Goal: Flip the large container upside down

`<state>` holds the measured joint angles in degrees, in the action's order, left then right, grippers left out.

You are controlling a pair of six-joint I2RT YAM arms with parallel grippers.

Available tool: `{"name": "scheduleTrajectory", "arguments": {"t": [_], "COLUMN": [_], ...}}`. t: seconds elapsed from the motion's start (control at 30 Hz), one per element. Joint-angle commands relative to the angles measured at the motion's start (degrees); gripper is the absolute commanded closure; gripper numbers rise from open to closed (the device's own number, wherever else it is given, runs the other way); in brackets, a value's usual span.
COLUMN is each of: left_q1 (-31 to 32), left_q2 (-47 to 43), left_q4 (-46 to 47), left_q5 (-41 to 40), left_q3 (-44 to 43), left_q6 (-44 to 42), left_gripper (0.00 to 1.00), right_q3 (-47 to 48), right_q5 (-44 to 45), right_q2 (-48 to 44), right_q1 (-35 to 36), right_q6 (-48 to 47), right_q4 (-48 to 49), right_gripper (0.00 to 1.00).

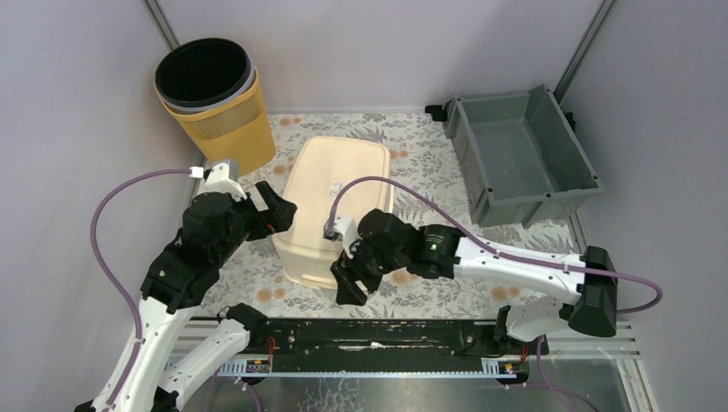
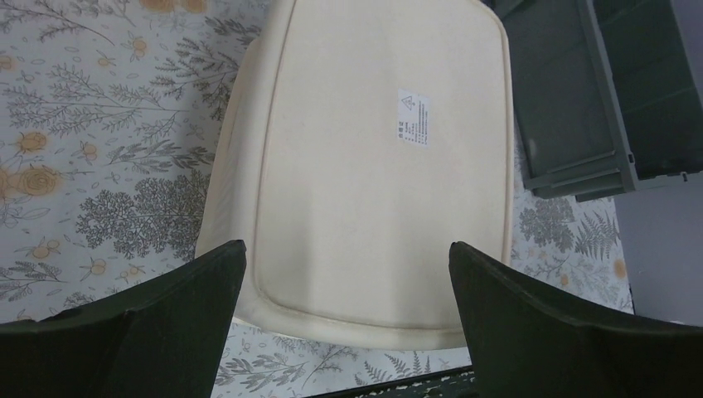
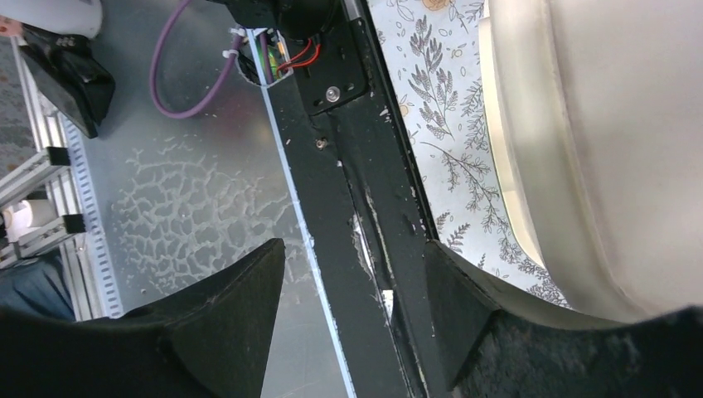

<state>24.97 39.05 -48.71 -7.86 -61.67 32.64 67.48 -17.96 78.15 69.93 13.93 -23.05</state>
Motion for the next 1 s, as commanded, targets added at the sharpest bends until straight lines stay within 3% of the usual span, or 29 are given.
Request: {"name": "scheduleTrajectory", "arguments": {"t": [0.0,0.43,0.57,0.73,0.97], "left_q1": [-0.32,-0.27,-0.29,-0.30,-0.27], "left_q2": [-0.38,-3.42,-3.37,-3.69,-4.35], "left_q4": [-0.42,-1.98,-2.10,-2.15,-1.64], "left_q5": [-2.14,-3.38,-3.10,-2.57,-1.84], "left_q3": [-2.94,-3.00,-3.50,-3.00,-1.93], "left_q6": [0.23,1.41,1.20,1.35,1.80], "left_gripper": [0.00,0.00,0.00,0.00,0.00], "right_q3": [4.94,9.06,11.61,14.09,12.98], "right_q5": [1.10,0.48,5.82,8.08,7.95], "right_q2": [2.00,11.93,16.70,22.83,21.45], "right_q1": [1.85,8.11,8.03,2.79,-6.63], "right_q6": [-2.18,-2.32,-2.70,-0.50,1.70], "right_q4": [2.64,5.36,3.28,0.51,-0.04], "right_gripper": [0.31,0.31,0.31,0.30,0.31]}}
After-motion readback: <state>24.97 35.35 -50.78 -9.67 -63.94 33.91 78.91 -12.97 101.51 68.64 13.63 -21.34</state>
